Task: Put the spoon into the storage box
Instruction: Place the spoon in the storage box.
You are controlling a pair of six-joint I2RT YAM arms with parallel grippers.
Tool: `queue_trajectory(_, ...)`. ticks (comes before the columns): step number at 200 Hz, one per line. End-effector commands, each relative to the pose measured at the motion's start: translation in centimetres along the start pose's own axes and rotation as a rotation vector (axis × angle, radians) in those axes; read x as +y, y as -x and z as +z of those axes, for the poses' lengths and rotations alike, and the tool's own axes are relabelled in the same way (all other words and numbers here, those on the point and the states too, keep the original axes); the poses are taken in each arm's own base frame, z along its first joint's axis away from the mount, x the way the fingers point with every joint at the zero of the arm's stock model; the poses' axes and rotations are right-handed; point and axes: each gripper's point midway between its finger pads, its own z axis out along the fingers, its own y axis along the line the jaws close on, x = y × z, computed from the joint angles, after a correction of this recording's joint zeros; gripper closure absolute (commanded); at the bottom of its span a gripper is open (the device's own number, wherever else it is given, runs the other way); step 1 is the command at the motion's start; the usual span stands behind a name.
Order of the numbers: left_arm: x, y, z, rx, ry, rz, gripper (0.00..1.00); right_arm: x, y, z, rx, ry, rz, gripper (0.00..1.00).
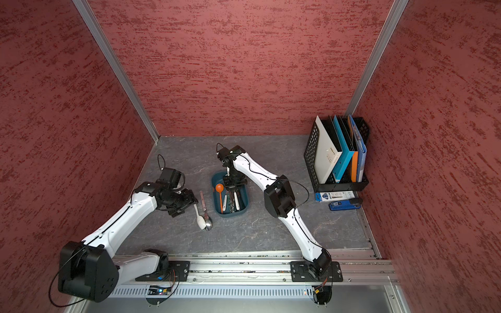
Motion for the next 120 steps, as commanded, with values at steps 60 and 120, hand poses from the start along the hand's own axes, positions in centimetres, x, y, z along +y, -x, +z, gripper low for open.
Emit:
queue_trajectory(60,0.6,0.4,2.7,0.051,0.047,-0.034,0.32,-1.2,1.8,0.8,-0.058,-0.073,0.003,0.96)
queue_trajectory(120,1.2,0.2,4.5,0.091,0.081,-0.026,0.34,-1.1,2.6,1.5,-0.074,-0.068,0.001,0.76)
